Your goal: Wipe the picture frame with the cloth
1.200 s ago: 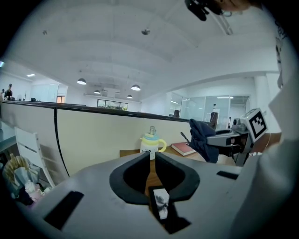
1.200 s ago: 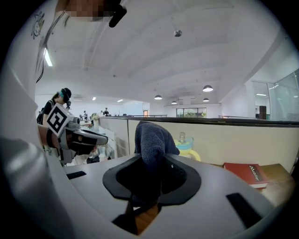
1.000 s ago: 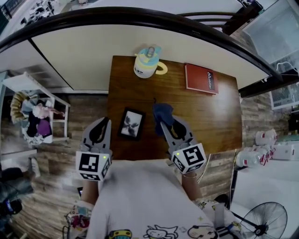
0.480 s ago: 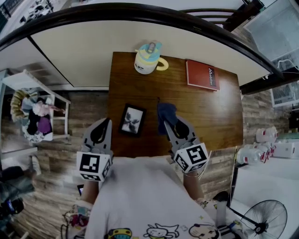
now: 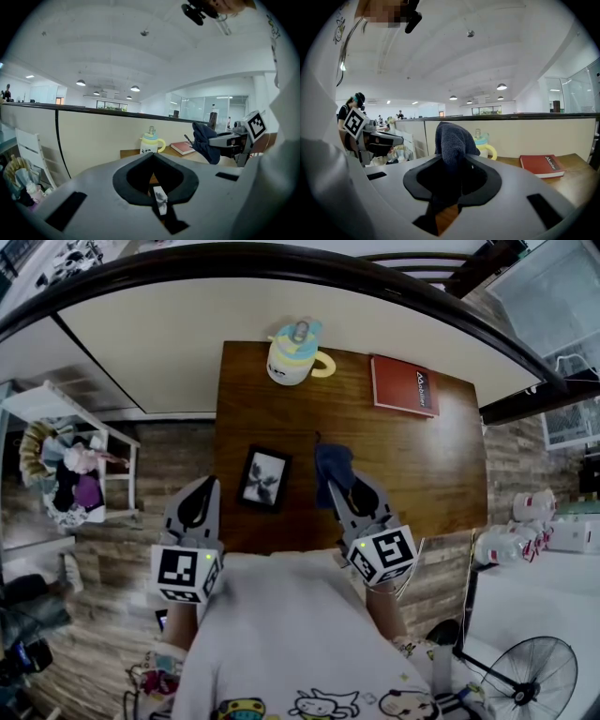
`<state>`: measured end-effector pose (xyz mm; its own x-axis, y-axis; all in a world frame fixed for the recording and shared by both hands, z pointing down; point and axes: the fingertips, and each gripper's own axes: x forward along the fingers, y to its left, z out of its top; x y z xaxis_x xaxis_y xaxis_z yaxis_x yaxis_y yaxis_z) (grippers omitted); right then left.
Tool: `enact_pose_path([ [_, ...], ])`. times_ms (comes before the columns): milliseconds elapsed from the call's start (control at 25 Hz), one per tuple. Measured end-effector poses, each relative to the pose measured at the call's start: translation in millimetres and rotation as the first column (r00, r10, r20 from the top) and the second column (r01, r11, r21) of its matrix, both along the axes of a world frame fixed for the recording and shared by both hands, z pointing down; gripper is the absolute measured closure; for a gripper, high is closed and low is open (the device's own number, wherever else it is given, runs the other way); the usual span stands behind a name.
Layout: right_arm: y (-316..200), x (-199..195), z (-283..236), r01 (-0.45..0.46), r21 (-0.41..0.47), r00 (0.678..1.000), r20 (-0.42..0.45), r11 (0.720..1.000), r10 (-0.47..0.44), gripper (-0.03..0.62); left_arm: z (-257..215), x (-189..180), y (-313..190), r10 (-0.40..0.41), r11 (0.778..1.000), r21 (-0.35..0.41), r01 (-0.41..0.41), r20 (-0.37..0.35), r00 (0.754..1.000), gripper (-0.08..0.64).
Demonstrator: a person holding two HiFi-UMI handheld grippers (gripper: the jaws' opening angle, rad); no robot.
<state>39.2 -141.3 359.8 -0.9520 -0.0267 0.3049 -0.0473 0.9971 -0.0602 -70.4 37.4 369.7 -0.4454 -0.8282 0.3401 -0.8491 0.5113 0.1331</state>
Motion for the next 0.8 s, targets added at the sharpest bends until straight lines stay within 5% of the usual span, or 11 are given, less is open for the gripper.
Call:
enact_pose_path([
  [800, 4.8, 6.0, 1.9, -0.006, -0.015, 1.0, 0.0, 1.0, 0.006, 0.509, -0.3, 2.2, 1.5, 0.004, 1.0, 0.0, -0.004, 0.007, 1.0, 0.555],
])
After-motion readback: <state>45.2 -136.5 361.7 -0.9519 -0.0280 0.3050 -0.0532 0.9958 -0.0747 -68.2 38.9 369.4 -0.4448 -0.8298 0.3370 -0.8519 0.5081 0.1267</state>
